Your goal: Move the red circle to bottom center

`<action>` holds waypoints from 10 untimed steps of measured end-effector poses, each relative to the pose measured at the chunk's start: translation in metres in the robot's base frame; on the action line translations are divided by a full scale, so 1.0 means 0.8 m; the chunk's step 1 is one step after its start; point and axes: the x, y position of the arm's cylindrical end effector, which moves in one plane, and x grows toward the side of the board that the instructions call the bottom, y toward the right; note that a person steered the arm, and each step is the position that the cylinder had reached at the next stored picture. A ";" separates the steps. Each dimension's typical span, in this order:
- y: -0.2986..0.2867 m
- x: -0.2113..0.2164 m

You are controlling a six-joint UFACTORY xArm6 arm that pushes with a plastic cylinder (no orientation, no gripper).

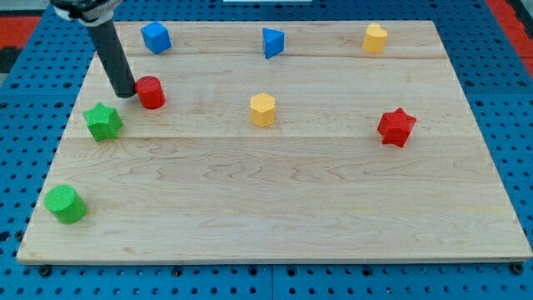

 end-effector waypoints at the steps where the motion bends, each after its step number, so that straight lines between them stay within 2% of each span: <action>1: 0.000 -0.015; 4: 0.000 -0.039; 6: 0.019 -0.039; 7: 0.033 -0.021; 9: 0.038 -0.030; 10: 0.048 0.050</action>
